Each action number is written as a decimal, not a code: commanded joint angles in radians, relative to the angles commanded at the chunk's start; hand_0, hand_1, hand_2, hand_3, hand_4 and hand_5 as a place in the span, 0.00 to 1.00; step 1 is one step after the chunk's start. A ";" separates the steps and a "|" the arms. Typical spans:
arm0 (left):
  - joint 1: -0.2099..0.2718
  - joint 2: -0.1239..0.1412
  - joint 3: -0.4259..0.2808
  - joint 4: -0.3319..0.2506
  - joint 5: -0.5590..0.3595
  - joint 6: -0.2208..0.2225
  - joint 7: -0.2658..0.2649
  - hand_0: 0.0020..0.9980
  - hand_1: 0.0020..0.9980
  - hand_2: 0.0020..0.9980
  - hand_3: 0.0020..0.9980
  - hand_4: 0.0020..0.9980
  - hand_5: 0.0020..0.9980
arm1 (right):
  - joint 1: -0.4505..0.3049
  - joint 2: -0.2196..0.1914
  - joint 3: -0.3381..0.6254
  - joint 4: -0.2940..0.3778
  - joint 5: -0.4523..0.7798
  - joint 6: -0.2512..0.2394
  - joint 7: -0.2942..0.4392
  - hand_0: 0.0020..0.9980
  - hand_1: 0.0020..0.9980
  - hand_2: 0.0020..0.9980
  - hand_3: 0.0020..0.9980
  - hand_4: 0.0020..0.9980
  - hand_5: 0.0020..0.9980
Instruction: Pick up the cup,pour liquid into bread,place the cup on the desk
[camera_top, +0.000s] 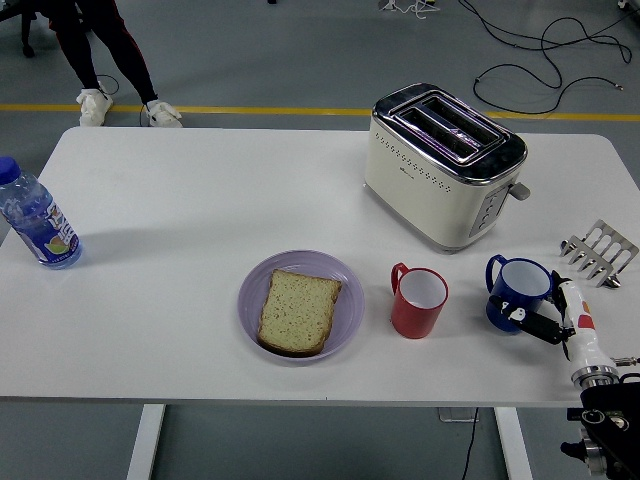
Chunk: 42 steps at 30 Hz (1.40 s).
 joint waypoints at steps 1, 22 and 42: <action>-0.001 0.000 0.004 0.000 -0.002 0.000 -0.001 0.67 0.71 0.74 0.66 0.44 0.95 | 0.000 -0.001 0.001 -0.001 -0.004 0.001 -0.002 0.77 0.60 0.66 0.61 0.63 0.10; -0.004 0.000 0.013 0.000 -0.015 0.000 -0.003 0.68 0.71 0.74 0.67 0.42 0.95 | -0.004 0.000 0.017 -0.011 -0.060 0.029 -0.015 0.87 0.74 0.88 0.97 0.95 0.30; 0.017 0.002 0.024 0.000 -0.006 -0.002 0.000 0.68 0.71 0.74 0.67 0.42 0.95 | -0.068 0.005 0.103 0.066 -0.128 0.072 -0.050 0.91 0.81 0.95 1.00 1.00 0.38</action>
